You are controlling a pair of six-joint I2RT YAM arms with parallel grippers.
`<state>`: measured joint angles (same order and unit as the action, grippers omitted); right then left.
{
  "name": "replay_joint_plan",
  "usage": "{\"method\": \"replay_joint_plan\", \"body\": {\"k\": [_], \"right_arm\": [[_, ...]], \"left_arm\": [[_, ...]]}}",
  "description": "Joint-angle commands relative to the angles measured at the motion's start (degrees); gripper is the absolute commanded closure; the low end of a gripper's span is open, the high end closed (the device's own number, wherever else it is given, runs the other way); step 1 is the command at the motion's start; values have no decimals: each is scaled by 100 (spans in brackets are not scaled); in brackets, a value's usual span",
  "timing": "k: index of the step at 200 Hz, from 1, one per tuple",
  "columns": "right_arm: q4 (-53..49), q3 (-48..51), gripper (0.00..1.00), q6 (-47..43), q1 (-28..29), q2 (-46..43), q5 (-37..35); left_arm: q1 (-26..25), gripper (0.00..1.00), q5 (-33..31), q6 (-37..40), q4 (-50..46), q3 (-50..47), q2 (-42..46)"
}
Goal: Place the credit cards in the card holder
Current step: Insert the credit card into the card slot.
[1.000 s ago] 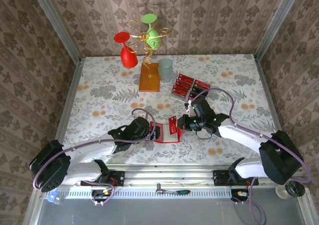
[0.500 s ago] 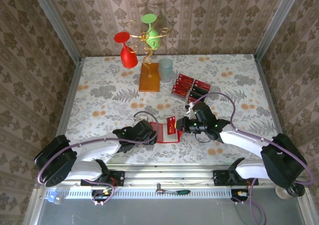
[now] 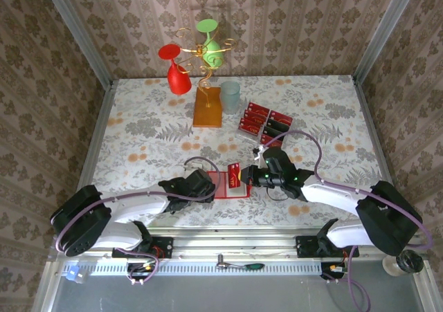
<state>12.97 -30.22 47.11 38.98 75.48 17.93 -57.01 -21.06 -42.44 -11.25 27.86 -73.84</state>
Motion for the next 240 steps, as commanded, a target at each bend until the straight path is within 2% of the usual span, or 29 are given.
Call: {"method": "replay_joint_plan", "body": {"k": [1,112,240], "right_arm": [[403,146,100,-24,65,140,-257],[1189,174,100,32,162,839,-322],[1746,340,100,344,179,1179,-369]], "left_arm": [[-63,0,-231,-184,-264,-52,-116],[-204,0,-417,-511,-534,-76,-145],[-249,0,-462,-547,-596,-131,-51]]}}
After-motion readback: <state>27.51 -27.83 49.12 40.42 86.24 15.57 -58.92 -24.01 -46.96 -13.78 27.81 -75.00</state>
